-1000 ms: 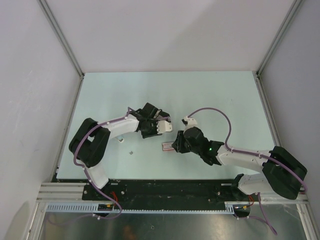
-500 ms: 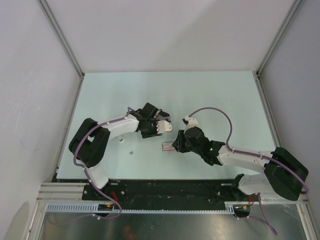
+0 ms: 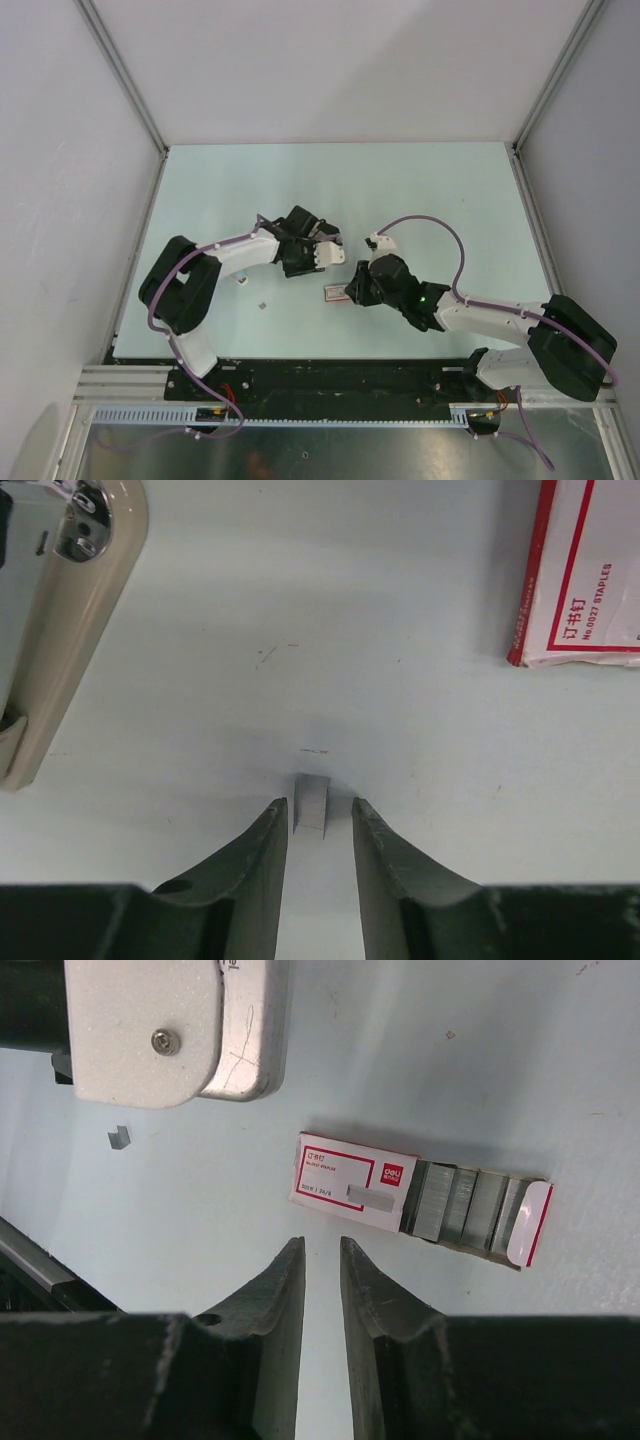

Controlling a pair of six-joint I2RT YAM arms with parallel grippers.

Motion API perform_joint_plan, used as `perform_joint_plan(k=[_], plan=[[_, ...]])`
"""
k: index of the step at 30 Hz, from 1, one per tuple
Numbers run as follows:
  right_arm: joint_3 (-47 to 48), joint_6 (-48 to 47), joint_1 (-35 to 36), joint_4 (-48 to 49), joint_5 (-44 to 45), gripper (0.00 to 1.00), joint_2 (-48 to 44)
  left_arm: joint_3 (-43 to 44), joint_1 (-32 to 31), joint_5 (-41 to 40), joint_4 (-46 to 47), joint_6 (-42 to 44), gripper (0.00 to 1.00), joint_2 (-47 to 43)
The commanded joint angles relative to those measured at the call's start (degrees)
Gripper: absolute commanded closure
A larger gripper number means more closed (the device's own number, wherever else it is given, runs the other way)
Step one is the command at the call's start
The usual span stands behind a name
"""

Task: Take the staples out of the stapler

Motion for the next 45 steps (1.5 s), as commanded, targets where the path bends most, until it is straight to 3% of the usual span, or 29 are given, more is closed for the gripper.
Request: perform_joint_plan(k=[1,17,25,31,35,40,45], plan=[[-0.46,0.55,-0.2,2.73,0.48,0.75,-1.35,1.56,-0.53,1.75,-1.34,-0.48,0.65,1.44],[-0.57,0.6,-0.39,3.02,0.11,0.78,-1.15,2.37,-0.72,2.17,-1.54,-0.71,0.67,2.3],[-0.58,0.52,-0.44,3.03,0.03,0.8,-1.27,1.18,-0.88,1.78,-1.69,-0.68,0.92,2.11],[-0.54,-0.39,-0.57,2.81,0.2,0.8,-3.4,2.83,-0.57,1.96,-2.3,-3.98,1.0,-1.36],[-0.46,-2.63,-1.29,2.81,0.53,0.75,-9.41,9.21,0.91,7.45,-5.31,-10.54,1.0,-6.7],[1.02,-5.47,-4.27,2.27,-1.72,0.66,-18.08,22.79,4.57,22.03,-8.17,-23.77,1.0,-14.32],[2.91,-6.21,-5.66,0.88,-3.36,0.63,-21.03,29.94,5.57,29.37,-8.28,-31.61,1.0,-16.7]])
